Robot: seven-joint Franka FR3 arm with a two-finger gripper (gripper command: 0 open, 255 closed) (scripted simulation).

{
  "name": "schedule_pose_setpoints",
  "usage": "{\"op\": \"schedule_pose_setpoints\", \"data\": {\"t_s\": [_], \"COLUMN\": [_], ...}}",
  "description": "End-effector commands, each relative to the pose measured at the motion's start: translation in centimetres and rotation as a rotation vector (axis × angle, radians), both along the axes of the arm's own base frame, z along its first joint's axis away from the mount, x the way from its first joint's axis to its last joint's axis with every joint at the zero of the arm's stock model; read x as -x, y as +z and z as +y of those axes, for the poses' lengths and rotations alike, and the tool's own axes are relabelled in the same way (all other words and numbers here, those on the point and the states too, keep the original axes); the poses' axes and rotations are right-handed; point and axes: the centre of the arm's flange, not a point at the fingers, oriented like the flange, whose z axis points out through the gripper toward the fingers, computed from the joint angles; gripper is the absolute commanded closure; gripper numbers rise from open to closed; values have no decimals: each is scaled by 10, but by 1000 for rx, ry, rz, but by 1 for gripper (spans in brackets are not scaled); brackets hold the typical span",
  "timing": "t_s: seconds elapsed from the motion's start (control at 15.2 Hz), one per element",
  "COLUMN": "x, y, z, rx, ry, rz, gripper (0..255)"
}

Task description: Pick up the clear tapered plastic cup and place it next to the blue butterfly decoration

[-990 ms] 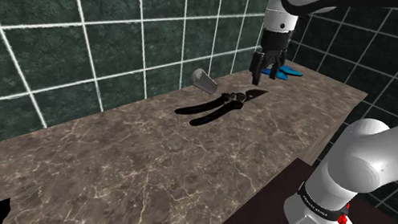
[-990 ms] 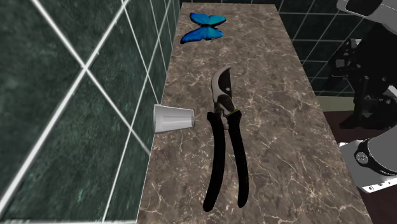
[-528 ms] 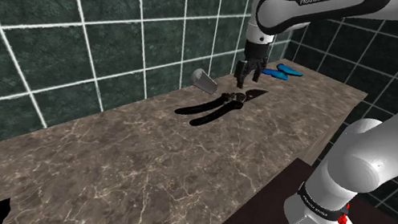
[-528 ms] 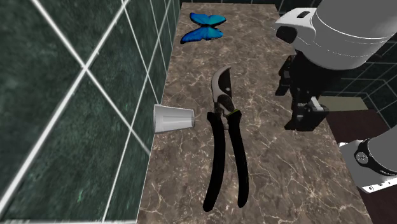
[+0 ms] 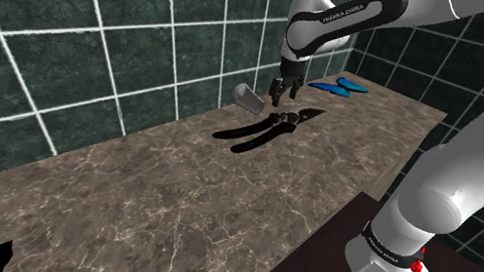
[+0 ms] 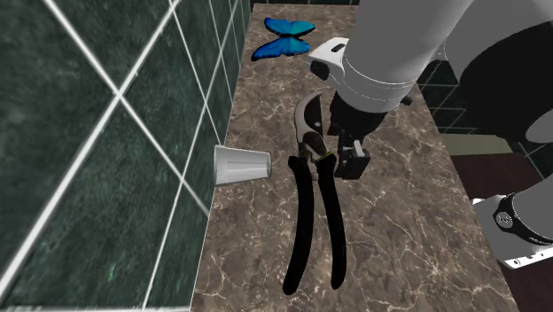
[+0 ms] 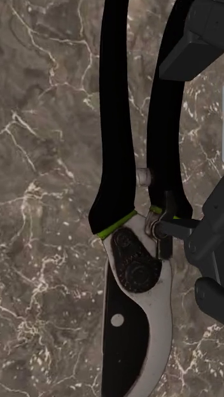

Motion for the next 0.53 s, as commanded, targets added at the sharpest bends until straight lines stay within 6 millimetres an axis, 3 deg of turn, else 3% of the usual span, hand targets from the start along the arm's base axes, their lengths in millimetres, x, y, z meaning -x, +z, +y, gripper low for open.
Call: {"op": "schedule_pose_setpoints", "data": {"t_s": [0.0,0.46], "x": [-22,-93], "y": [-15,-55], "z": [-5,-29], "rx": [8,35], "ry": [13,55], "rz": [-16,-67], "gripper": [0,0]}}
